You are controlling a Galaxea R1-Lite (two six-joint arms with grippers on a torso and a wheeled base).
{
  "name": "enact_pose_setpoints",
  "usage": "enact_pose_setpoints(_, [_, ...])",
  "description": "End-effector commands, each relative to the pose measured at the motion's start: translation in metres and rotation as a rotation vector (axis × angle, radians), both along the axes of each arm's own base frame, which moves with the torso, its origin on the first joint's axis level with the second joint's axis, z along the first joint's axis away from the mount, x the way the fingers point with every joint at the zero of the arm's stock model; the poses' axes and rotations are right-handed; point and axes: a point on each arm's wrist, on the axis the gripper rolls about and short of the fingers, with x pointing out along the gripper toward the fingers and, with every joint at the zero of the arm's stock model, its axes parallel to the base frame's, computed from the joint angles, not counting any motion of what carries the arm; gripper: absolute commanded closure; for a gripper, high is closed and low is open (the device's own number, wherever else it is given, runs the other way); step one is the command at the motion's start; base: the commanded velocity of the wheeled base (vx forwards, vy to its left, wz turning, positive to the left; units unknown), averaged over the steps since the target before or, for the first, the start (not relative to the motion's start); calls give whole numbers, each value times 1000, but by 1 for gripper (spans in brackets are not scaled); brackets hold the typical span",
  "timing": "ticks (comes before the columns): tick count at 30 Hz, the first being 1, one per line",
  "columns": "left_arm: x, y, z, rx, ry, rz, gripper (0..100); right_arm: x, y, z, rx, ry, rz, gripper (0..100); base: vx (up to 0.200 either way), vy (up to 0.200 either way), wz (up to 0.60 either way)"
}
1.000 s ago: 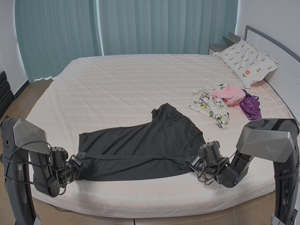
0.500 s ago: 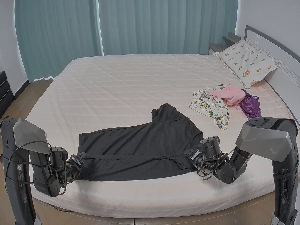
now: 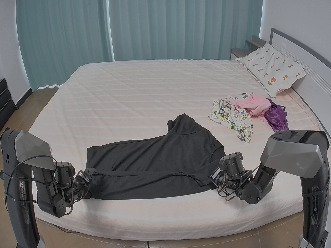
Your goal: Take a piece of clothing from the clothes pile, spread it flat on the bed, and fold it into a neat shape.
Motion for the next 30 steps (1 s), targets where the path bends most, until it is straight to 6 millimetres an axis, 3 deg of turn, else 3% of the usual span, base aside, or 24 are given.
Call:
enact_pose_setpoints(1, [0,0,0,0,1,1,0,-1,0,3,0,-6,1,100,0,0,0])
enact_pose_setpoints(6, [0,0,0,1,1,0,0,5,0,21,29,-57,8,100,0,0,0])
enact_pose_setpoints(10, [0,0,0,3,1,1,0,14,-5,49,46,-128,20,100,0,0,0])
enact_pose_setpoints(15, [0,0,0,3,0,1,0,9,-8,67,54,-154,44,100,0,0,0])
enact_pose_setpoints(20, [0,0,-1,3,1,1,0,-1,-11,74,51,-115,69,100,0,0,0])
enact_pose_setpoints(28, [0,0,-1,3,1,1,0,-6,-14,64,20,-56,85,100,0,0,0])
enact_pose_setpoints(29, [0,0,-1,3,1,1,0,-7,-15,63,7,-42,90,0,0,0,0])
enact_pose_setpoints(30, [0,0,-1,3,1,1,0,-9,-16,63,-6,-30,93,0,0,0,0])
